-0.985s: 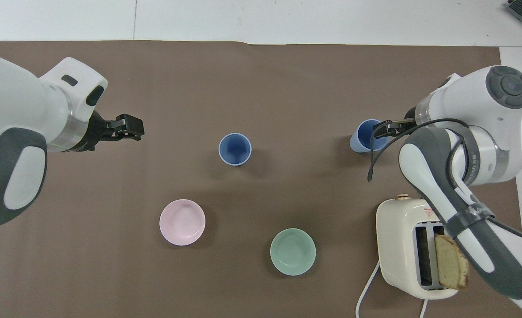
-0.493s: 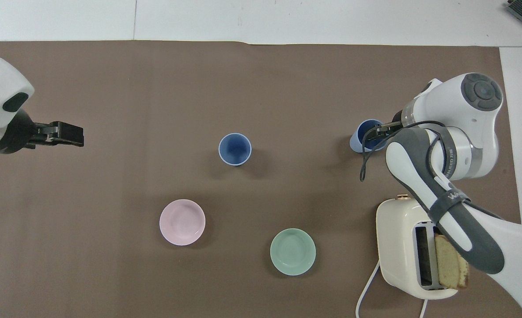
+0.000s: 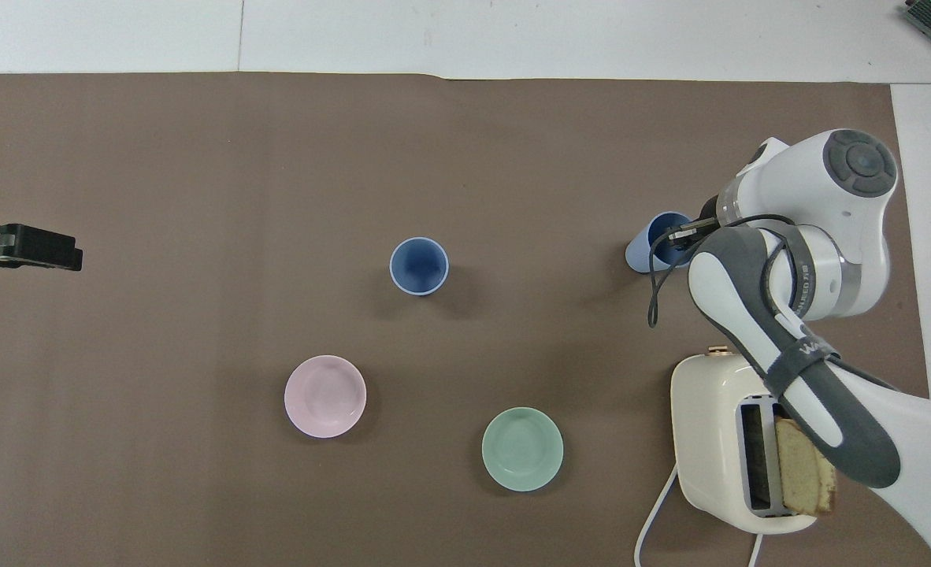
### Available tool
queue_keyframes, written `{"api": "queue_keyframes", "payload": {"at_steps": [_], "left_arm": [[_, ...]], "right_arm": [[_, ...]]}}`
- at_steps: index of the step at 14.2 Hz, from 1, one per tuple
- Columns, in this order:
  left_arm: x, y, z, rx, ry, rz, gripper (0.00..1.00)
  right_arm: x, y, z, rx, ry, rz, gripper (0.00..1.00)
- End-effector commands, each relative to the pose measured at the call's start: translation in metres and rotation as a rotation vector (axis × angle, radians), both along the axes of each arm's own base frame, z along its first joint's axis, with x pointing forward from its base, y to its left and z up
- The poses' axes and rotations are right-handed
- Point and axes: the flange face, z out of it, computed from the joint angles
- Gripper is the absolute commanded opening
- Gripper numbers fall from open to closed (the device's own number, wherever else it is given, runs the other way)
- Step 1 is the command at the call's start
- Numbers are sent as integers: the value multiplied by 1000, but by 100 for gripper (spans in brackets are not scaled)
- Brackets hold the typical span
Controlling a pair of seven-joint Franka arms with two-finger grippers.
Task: Stack blue cups with both arms
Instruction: 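Grasp the other blue cup with the right gripper while the left gripper withdraws, then lift the blue cup with the right gripper over the placed cup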
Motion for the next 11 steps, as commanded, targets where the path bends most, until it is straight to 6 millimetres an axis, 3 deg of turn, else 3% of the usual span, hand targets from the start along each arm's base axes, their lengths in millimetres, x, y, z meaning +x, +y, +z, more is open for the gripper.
{"api": "queue_keyframes", "payload": {"at_steps": [1,3,6,8,11], "left_arm": [[-3,1,13,20,13,-14,100],[-5,0,12,19,18,-16,100],[-6,-4,11,19,21,-22,100],[-6,-4,11,19,19,-22,100],[-6,-2,11,17,19,-19,100]], "right_arm": [[4,0,10,22,-18,15,0],[10,3,32,36,-40,6,0],[20,34,88,110,-20,-112,0],[18,78,124,124,-10,-197,0],[1,155,147,138,8,-228,0]]}}
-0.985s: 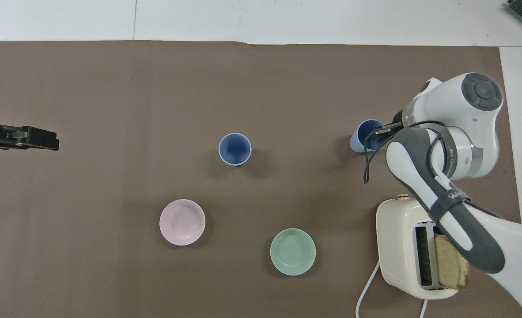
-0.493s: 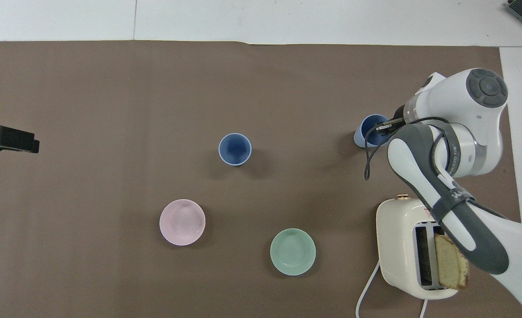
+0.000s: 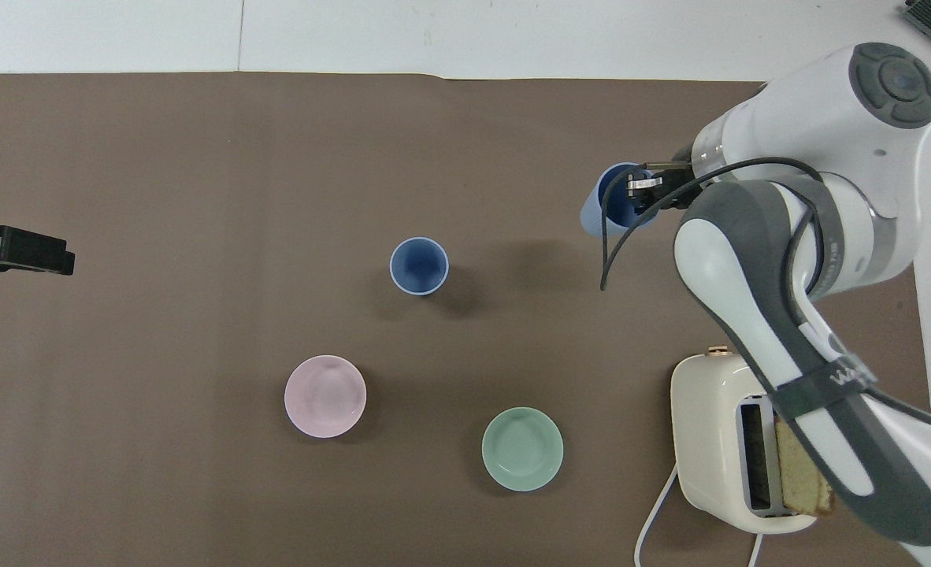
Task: Stack blue cups with both arms
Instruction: 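Lift the blue cup with the right gripper over the placed cup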
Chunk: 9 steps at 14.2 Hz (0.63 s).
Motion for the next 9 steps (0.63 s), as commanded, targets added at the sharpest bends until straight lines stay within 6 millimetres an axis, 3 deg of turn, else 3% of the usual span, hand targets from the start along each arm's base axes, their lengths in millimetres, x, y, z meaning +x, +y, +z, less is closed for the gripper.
{"api": "queue_keyframes", "payload": {"at_steps": [1,6,9], "left_arm": [[-2,4,1,15,10,-8,100],[-2,5,2,12,4,-8,100],[-4,0,8,15,1,-14,100]], "right_arm": [[-11,60,16,26,5,-28,0],[-35,135,38,63,-37,14,0],[-48,163,40,92,-39,49,0]]}}
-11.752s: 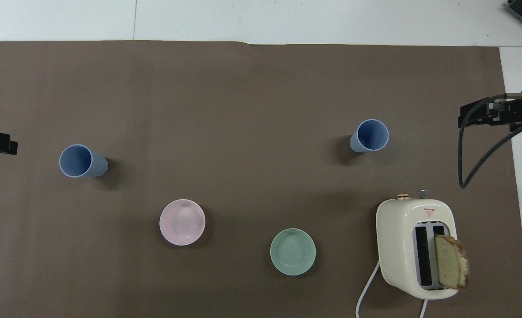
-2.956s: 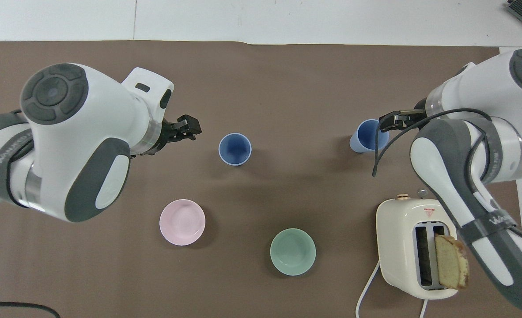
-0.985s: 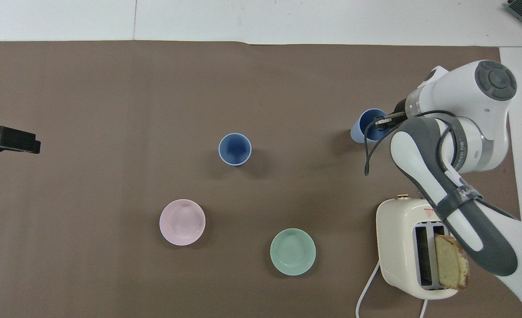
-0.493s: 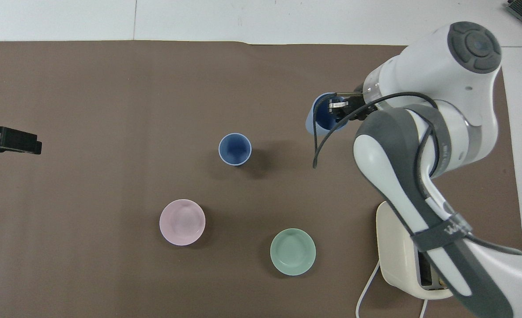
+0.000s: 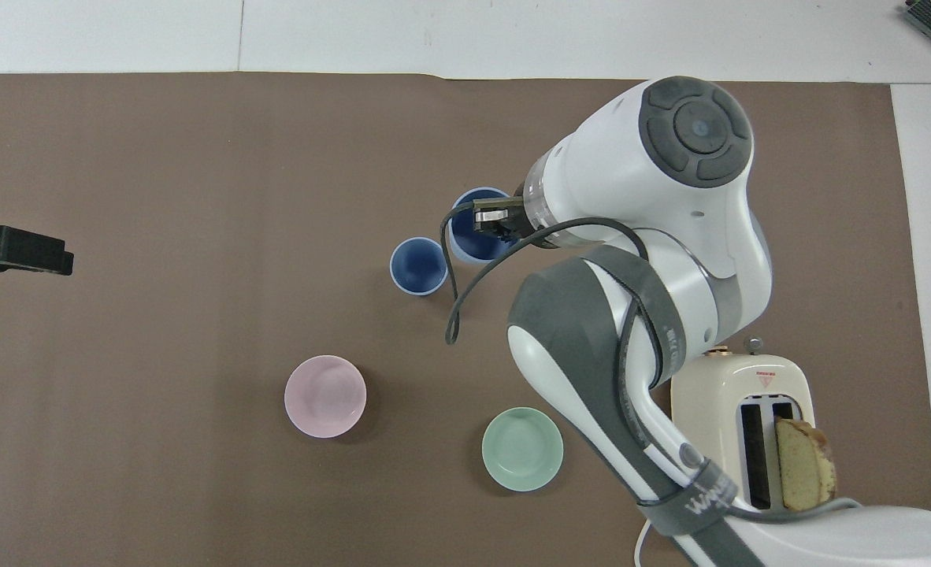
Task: Stack blue cups with both arms
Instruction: 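Lift the blue cup with the right gripper over the placed cup, then lower the blue cup into the placed cup and open the right gripper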
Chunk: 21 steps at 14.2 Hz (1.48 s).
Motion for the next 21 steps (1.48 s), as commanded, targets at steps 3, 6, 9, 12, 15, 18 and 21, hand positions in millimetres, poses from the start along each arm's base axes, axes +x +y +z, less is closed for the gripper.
{"api": "queue_keyframes", "payload": {"at_steps": [3,6,9,12,15,18,21], "left_arm": [[-7,0,10,25,27,-21,100],[-3,1,7,18,7,-27,100],[-1,4,-5,16,1,-23,100],[-4,6,-18,13,20,-7,100],[-1,7,-19,10,-6,-14,100],[-1,12,-20,9,0,-5,100],[-1,12,-20,9,0,-4,100]], "right_arm": [[-2,27,0,63,-26,9,0],[-5,47,-17,69,-29,32,0],[-5,59,-35,69,-25,44,0],[-3,57,-49,55,-12,46,0],[-4,52,-65,36,8,52,0],[-7,51,-79,18,28,57,0],[-8,52,-84,16,27,58,0]]}}
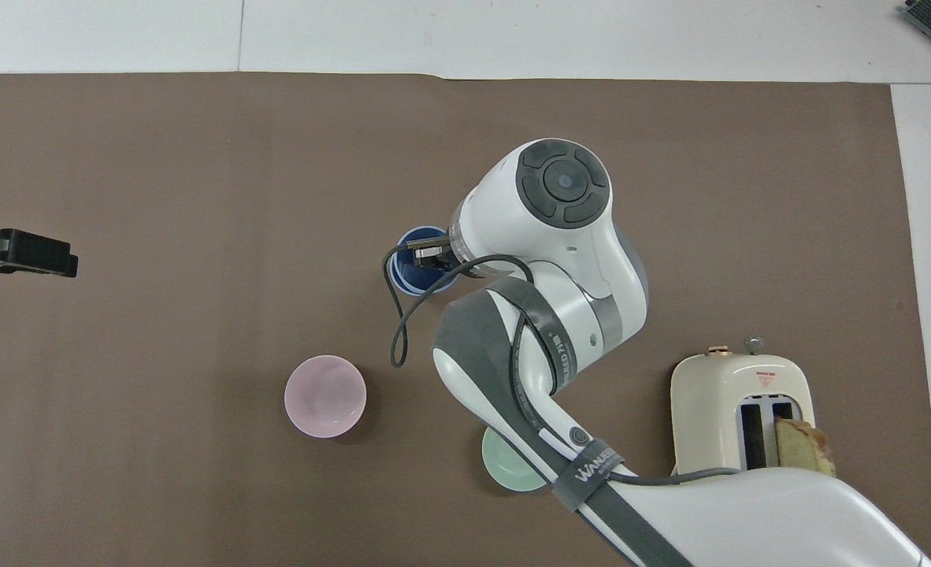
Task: Stack blue cups with both arms
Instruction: 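Lower the blue cup into the placed cup and open the right gripper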
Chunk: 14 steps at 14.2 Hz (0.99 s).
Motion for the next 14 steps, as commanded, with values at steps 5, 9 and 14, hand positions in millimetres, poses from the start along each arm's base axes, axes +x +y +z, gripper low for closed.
{"api": "queue_keyframes", "payload": {"at_steps": [5,9,14], "left_arm": [[-5,4,-1,8,-11,-10,100],[-5,4,0,8,-14,-10,100],[-5,4,1,8,-17,-7,100]], "right_arm": [[9,-5,-18,10,-24,-6,0],[13,-10,-28,4,-18,8,0],[19,-8,-44,12,-34,1,0]]}}
